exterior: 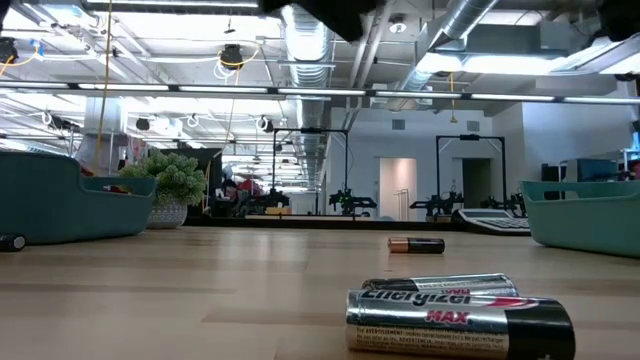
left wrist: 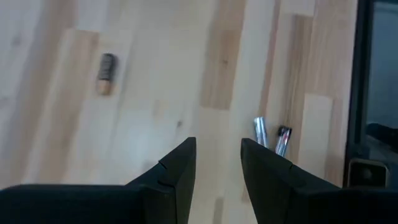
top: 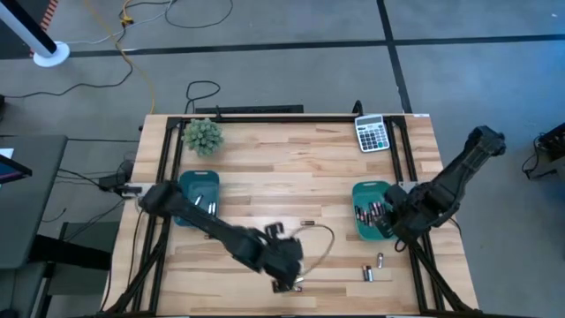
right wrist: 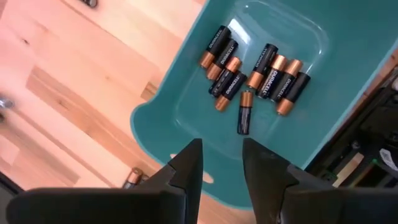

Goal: Sort batteries
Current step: Put the silver battery into the blue bin

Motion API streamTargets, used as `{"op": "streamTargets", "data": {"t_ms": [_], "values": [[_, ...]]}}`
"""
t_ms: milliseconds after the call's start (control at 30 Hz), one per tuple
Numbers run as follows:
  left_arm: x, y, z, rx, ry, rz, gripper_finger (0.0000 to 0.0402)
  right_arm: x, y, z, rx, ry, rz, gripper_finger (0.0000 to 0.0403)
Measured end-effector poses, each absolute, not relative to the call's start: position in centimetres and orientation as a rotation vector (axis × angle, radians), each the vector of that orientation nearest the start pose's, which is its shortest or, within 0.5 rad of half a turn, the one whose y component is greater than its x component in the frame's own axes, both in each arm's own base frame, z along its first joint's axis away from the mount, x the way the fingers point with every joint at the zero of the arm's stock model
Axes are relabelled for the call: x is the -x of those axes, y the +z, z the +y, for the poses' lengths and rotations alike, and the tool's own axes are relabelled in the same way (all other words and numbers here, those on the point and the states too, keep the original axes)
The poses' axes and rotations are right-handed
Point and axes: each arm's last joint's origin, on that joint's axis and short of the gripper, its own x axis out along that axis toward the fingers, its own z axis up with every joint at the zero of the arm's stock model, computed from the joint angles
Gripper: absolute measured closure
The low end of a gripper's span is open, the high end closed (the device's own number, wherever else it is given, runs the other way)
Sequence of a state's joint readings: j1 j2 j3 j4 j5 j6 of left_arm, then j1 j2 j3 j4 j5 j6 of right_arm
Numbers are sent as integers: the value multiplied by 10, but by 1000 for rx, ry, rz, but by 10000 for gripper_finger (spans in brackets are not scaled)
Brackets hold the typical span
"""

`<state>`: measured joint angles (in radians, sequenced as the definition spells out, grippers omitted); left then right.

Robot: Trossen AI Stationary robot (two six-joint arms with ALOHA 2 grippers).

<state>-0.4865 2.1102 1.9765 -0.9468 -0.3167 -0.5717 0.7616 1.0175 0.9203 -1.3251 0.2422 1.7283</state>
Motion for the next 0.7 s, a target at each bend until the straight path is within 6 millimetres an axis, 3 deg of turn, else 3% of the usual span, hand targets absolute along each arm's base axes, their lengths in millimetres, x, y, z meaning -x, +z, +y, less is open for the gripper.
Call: {"op": "streamTargets", "data": {"t_ms": [333,467,700], "values": [[-453,197,-233,143,72,1088,278,-108,265,109,-721,-635,1179,275],[-458,177,-236,176,75,1121,278,-106,265,113,-729,-612,1179,275],[-458,161,-239,206,52,1152,278,-100,265,118,-724,-587,1187,275]]}}
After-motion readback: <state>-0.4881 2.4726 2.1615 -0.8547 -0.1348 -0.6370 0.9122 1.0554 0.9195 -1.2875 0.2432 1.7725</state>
